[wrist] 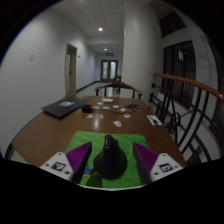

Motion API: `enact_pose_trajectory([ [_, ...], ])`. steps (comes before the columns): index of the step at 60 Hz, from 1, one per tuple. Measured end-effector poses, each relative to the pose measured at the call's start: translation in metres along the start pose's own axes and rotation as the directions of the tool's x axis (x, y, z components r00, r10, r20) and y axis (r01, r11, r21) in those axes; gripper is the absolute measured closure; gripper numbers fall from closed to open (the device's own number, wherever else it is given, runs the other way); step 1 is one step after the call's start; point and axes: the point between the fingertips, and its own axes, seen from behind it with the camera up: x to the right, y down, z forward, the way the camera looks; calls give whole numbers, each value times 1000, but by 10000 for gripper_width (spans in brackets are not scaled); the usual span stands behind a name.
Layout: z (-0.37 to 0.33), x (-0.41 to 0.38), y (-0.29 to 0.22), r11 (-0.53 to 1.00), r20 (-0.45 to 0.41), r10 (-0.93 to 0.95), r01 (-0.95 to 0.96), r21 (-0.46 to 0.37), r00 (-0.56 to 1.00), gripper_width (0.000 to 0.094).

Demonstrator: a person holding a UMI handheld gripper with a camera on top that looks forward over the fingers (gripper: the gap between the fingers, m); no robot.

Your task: Arrange mouse

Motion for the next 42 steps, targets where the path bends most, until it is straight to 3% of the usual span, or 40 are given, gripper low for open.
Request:
enact_pose_trajectory([
  [1,-7,1,-1,1000,-1,-3,3,6,1000,58],
  [3,-19,4,-1,1000,-9,-8,8,14,1000,99],
  [20,-128,6,19,994,68,88,-92,60,994,83],
  [42,-156,40,60,972,83,226,-231,50,971,85],
])
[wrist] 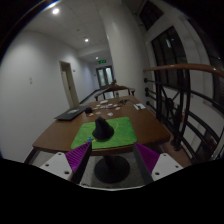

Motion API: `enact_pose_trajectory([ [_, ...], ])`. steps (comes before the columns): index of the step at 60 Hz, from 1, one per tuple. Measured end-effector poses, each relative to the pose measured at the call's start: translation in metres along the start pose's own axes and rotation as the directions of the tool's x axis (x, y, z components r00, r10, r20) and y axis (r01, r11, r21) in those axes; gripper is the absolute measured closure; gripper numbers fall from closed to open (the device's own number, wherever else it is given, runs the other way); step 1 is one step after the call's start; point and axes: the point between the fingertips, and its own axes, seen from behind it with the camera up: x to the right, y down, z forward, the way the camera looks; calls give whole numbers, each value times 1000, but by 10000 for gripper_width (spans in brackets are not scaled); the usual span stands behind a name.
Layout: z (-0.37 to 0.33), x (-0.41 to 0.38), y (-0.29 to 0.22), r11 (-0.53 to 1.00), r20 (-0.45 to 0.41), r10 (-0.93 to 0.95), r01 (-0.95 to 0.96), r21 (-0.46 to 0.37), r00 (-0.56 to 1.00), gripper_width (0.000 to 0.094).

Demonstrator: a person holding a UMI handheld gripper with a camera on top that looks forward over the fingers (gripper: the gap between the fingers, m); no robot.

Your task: Arrange mouse

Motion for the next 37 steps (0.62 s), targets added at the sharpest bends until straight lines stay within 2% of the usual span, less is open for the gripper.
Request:
enact_pose_trajectory([
  [14,-1,17,10,997,-14,77,-77,-23,997,88],
  [37,-11,-15,-3,998,47,60,-58,-28,997,90],
])
